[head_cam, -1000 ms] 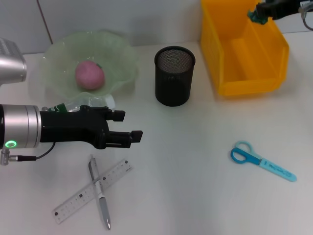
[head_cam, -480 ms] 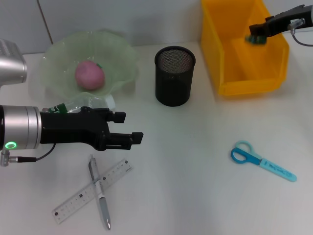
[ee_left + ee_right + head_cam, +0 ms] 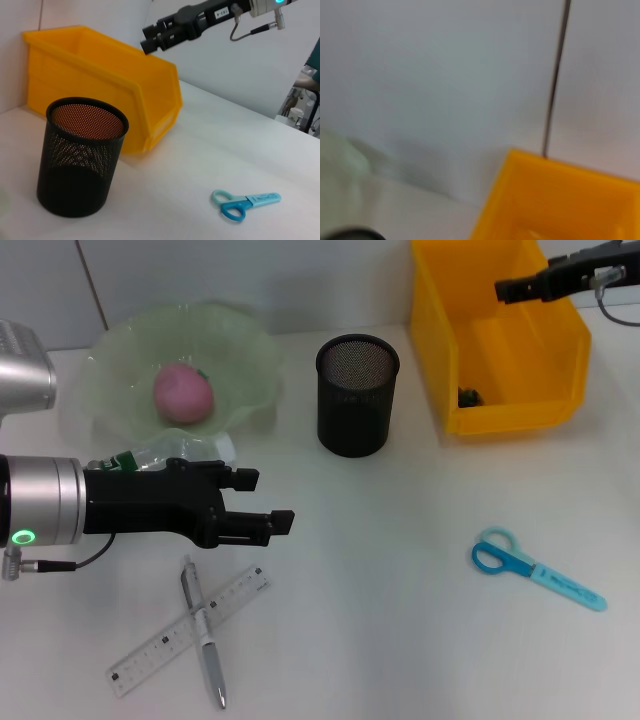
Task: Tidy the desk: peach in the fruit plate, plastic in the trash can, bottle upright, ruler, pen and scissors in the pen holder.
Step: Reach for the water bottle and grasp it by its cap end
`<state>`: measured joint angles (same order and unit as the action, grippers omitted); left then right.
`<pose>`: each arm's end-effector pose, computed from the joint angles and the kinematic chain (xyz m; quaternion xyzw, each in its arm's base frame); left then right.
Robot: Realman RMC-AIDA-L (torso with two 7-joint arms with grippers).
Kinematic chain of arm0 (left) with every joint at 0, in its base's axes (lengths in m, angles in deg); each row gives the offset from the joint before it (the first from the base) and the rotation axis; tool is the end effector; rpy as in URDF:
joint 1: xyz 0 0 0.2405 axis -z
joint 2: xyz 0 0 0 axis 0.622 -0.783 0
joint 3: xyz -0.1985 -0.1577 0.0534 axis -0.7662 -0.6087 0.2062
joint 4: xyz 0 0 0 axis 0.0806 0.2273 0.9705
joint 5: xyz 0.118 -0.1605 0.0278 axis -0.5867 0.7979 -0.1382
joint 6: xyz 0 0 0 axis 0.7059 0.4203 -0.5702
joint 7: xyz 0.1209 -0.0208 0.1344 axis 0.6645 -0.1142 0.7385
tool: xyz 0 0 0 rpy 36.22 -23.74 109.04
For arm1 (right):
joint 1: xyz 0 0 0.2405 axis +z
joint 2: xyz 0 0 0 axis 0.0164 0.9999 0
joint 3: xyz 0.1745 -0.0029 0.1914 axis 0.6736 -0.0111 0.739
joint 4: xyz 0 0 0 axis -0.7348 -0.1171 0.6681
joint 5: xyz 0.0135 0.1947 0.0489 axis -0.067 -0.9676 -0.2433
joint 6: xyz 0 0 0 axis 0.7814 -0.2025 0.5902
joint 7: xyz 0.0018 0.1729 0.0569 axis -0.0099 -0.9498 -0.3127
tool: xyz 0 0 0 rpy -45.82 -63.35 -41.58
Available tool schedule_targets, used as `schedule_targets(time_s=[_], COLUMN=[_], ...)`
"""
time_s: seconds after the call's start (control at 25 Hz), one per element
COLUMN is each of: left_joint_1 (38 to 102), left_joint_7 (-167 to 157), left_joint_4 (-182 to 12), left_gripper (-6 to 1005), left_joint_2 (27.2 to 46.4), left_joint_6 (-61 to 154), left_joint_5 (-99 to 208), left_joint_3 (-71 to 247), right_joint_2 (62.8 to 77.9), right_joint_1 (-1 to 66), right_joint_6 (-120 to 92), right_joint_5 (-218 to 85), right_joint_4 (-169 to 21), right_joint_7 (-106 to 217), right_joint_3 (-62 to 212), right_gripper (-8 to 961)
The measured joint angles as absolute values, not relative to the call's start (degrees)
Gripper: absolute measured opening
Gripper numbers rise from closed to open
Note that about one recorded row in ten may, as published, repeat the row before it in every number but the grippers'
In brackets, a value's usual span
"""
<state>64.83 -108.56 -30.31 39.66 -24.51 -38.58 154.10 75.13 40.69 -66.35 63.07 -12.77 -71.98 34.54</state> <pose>-0.1989 0.3398 -0.0564 -0.9552 -0.2381 -0.1571 0.0794 0.2262 0.4696 0.0714 -0.8420 0.3399 0.0547 0.4153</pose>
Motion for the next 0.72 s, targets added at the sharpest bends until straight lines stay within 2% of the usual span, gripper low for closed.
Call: schedule_targets(time_s=[0.2, 0.4, 0.56, 0.72], left_joint_1=[64.7, 64.6, 64.7, 64.7], left_joint_7=[-108.5, -108.5, -108.5, -108.6], left_joint_4=[-30.3, -30.3, -30.5, -30.5], left_gripper=[812, 812, 812, 812], left_joint_2=[39.72, 39.76, 39.76, 39.77], left_joint_6=[-24.5, -24.5, -24.6, -25.2], left_joint_5=[-38.6, -38.6, -38.6, -38.6], left_joint_3=[154.1, 153.7, 153.5, 153.3], right_joint_2=[74.77, 73.39, 72.86, 71.6], right_joint_1=[35.9, 32.2, 31.7, 31.7], right_joint_6=[-71.9, -82.0, -91.2, -98.9], right_joint_5=[47.2, 35.6, 34.0, 34.0], right_joint_4=[-7.7, -5.2, -5.3, -7.4], right_joint_7=[-67.9, -64.3, -62.0, -60.8], right_joint_3=[34.7, 35.5, 39.2, 41.7], right_gripper=[827, 827, 827, 827])
